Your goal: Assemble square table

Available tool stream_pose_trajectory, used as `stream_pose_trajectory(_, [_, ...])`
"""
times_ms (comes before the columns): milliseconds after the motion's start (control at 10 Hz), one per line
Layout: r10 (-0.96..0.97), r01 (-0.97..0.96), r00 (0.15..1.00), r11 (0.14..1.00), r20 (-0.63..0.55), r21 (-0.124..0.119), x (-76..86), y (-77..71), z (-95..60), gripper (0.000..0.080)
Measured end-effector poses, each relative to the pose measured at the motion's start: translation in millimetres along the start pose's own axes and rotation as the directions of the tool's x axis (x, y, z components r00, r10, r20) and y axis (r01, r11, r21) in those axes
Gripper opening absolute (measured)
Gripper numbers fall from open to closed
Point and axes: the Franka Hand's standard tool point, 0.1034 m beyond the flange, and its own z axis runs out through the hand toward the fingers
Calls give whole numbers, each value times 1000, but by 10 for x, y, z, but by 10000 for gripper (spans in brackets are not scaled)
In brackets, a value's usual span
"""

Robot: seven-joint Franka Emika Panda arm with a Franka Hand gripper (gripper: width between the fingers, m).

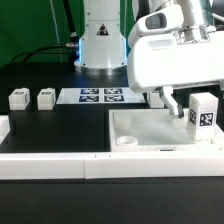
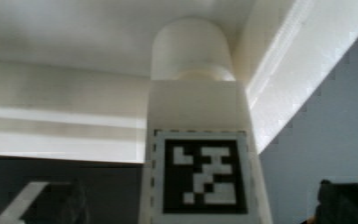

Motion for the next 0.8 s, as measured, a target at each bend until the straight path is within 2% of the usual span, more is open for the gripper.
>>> stream_pose_trajectory(200, [-1, 1, 1000, 1000, 7, 0, 2, 8, 0, 649])
stream_pose_trajectory(400, [-5, 4, 995, 1000, 103, 6, 142, 89, -152, 649])
stream_pose_trajectory(600, [-9, 9, 993, 1000, 118, 1, 146, 154, -145, 649])
stream_pose_trajectory(700, [-2, -3, 972, 1000, 235, 22, 69, 102, -104, 649])
stream_pose_trajectory(800, [4, -18, 943, 999, 333, 40, 96, 46, -92, 649])
